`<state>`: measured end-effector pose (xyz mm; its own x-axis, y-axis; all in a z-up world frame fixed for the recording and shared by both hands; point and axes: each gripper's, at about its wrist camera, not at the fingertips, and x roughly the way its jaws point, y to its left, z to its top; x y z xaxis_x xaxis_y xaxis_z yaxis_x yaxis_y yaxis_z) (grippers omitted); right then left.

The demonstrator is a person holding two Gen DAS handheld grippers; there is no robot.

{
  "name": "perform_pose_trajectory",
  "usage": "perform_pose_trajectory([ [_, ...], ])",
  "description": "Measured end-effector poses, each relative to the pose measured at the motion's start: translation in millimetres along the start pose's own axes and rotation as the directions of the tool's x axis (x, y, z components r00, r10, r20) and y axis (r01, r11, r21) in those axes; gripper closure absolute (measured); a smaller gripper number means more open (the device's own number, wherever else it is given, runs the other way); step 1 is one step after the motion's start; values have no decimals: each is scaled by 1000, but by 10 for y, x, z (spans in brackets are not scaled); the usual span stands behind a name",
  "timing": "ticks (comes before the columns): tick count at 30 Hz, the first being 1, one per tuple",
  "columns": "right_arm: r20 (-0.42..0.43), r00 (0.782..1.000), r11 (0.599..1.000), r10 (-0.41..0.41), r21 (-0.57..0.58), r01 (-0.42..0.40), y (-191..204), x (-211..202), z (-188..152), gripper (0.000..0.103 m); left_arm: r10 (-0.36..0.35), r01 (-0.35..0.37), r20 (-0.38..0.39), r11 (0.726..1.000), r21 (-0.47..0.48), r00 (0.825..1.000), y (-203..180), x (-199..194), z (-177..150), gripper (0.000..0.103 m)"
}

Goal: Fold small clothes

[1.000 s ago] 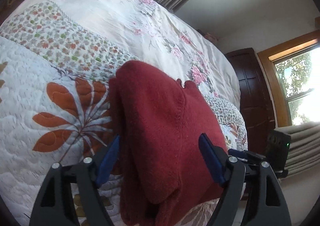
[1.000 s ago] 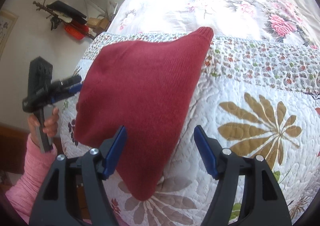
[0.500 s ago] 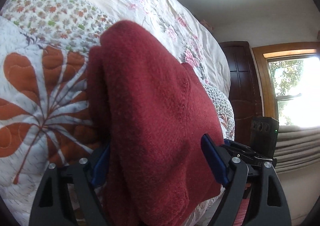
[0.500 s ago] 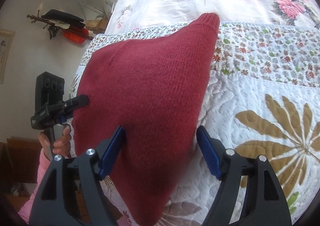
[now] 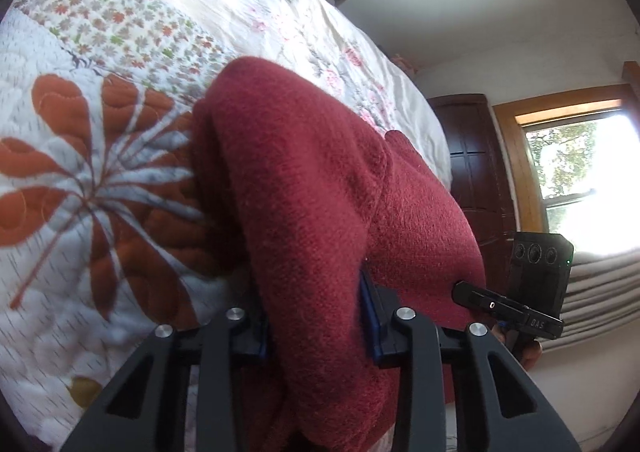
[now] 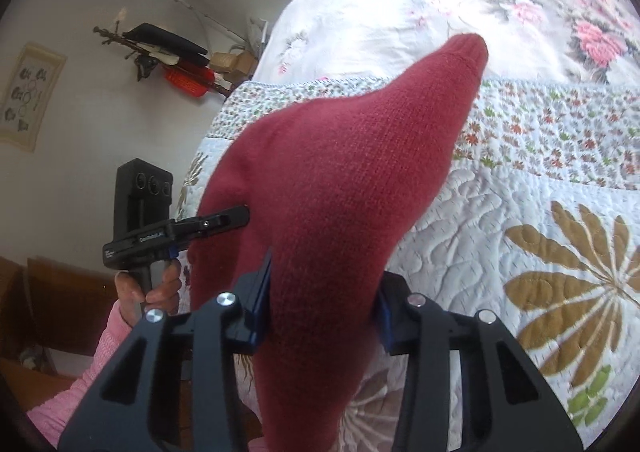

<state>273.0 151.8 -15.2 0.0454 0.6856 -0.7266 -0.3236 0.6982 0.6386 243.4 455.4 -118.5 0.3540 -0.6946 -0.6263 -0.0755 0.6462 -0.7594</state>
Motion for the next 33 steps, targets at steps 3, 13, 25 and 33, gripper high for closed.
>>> perform_pose_trajectory([
  [3,24,1000,1000,8,-24,-8,20,-285,-106,62,-25,25,-2,999,24,1000,-198,13,-171,69],
  [13,78,997,999,-21,-31,23,-307,-1268,-815,61,-50,51,-14,986,157,999,-1211,251,-827,69],
  [25,23,1000,985,-17,173,12,-1313,-858,-1449,51,37,-38,10,979,198,999,-1102,941,-1510,50],
  [33,59,996,996,-65,63,61,-1105,-1155,-1632,36,128,-146,94,963,225,987,-1388,418,-1834,44],
])
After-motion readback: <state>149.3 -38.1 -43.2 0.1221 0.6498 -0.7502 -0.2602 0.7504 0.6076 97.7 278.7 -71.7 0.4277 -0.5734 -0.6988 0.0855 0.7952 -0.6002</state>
